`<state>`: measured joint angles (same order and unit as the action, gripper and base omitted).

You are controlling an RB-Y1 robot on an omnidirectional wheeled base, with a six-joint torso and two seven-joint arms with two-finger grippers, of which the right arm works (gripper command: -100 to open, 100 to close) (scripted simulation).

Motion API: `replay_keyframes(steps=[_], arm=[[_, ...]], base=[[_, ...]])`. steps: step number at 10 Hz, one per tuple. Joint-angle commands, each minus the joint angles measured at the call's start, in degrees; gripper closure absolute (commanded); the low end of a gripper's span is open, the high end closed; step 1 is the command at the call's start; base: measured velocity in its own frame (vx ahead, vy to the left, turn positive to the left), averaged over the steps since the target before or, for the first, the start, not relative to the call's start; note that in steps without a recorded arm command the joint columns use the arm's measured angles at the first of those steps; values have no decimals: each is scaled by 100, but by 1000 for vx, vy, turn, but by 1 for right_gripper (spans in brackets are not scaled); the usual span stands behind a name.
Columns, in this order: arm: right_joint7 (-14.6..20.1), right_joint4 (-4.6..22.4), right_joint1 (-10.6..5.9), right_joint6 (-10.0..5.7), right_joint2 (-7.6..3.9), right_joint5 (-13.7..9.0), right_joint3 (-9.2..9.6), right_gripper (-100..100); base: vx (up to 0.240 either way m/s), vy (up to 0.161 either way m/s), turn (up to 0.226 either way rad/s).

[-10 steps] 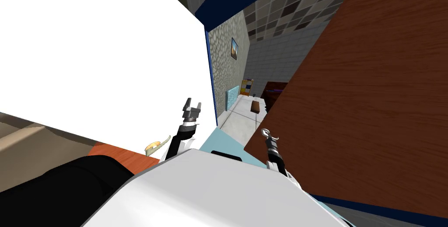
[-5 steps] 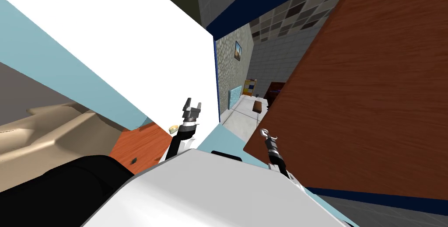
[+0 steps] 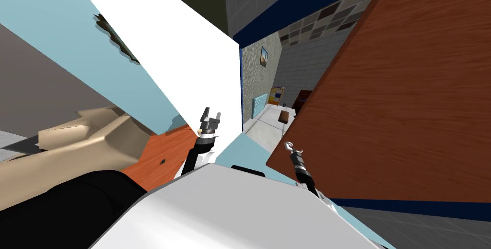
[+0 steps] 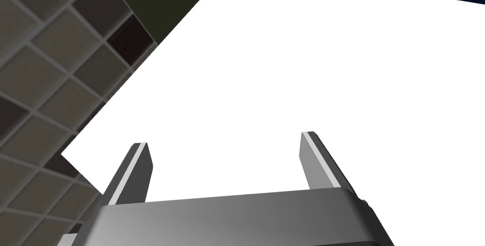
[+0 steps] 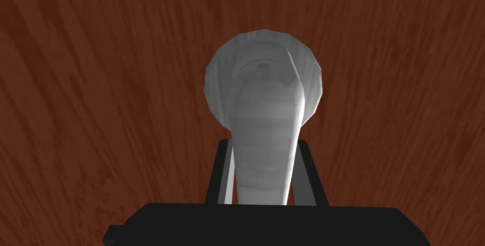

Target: Pull the door open

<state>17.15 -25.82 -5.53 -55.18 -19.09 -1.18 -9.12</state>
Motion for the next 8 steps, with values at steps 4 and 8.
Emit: replay_keyframes(steps=[4, 8], arm=[[231, -216, 181, -64, -89, 146, 203, 100], [364, -155, 204, -256, -215, 66, 641, 100]], base=[[-216, -42, 81], [-196, -36, 52]])
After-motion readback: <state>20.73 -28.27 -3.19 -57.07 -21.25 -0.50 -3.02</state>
